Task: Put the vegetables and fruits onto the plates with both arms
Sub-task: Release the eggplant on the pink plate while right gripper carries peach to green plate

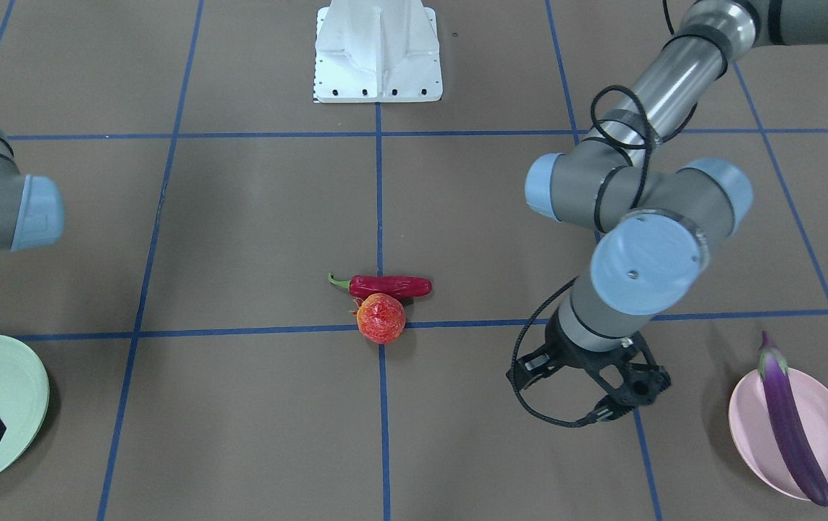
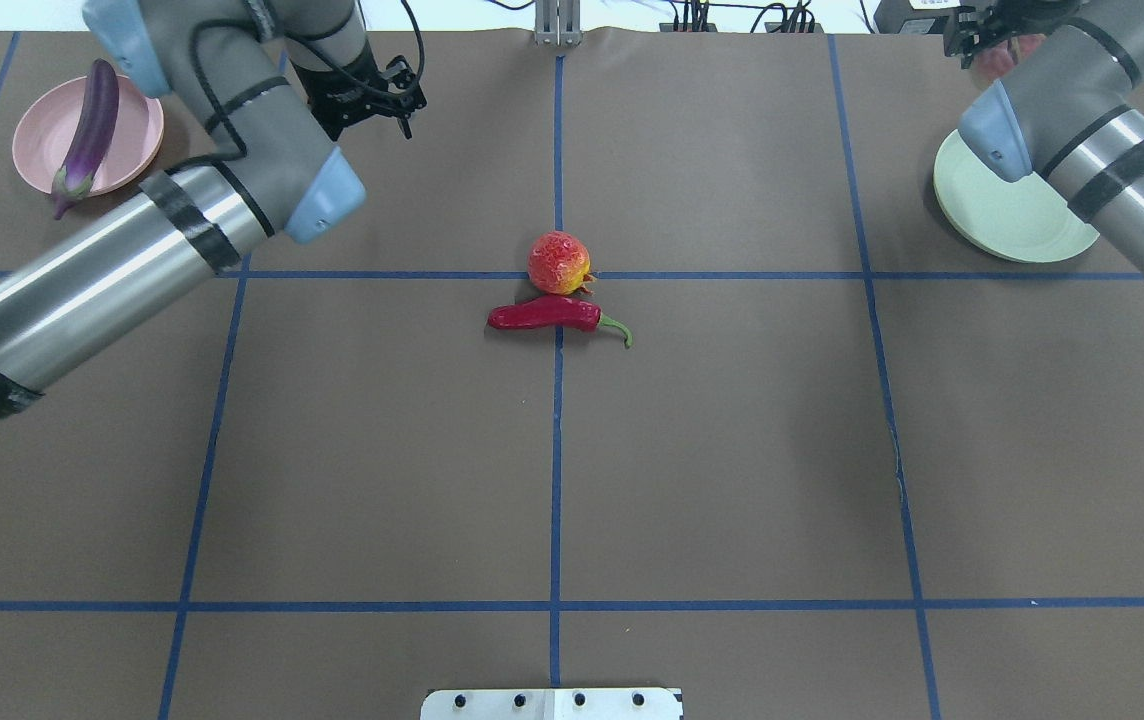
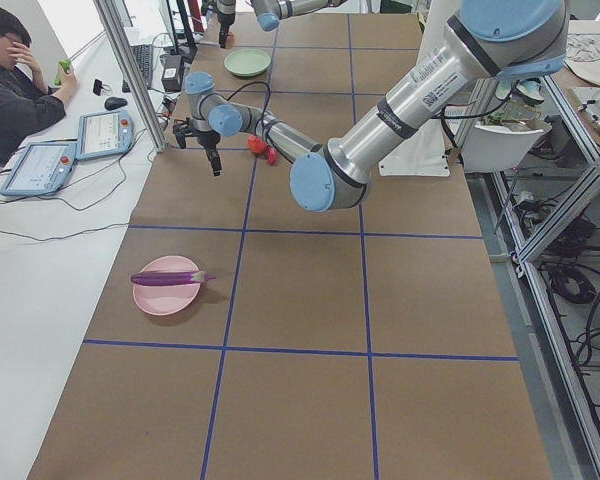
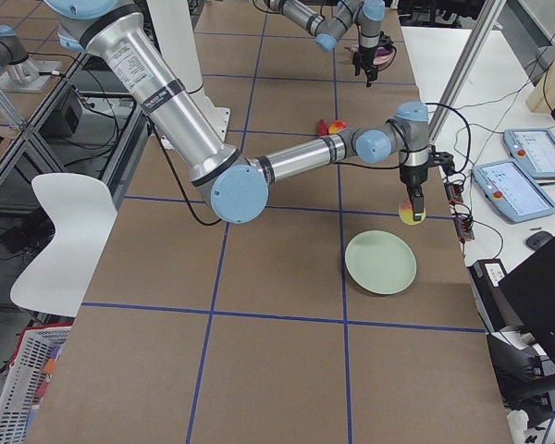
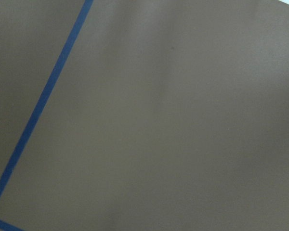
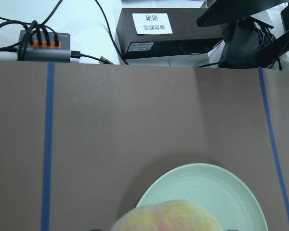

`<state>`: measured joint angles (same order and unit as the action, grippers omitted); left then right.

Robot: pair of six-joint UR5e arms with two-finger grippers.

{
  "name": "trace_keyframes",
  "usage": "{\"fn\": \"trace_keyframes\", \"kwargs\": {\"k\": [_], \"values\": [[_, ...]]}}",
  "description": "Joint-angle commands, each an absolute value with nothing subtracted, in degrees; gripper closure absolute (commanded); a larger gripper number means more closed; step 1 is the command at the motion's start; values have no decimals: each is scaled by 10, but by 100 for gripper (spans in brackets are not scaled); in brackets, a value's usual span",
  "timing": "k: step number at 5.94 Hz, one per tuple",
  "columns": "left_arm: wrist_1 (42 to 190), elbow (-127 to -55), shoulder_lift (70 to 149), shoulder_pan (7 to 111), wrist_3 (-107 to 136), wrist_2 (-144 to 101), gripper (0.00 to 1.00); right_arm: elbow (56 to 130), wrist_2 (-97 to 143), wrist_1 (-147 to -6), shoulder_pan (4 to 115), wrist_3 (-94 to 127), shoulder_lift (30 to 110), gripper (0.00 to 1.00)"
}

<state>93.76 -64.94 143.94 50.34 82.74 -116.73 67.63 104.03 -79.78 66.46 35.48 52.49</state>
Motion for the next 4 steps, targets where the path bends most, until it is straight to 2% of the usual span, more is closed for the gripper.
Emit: {"fn": "trace_keyframes", "kwargs": {"k": [1, 3, 4], "values": [[866, -660, 1458, 450, 1011, -1104, 0, 640, 1026, -722, 668, 341, 553, 100], [848, -672, 1459, 406, 1146, -1073, 0, 589, 1025, -609, 668, 337, 589, 100], [845, -692, 1458, 399, 1174, -1076, 0, 588, 1010, -603, 668, 311, 598, 100]]}}
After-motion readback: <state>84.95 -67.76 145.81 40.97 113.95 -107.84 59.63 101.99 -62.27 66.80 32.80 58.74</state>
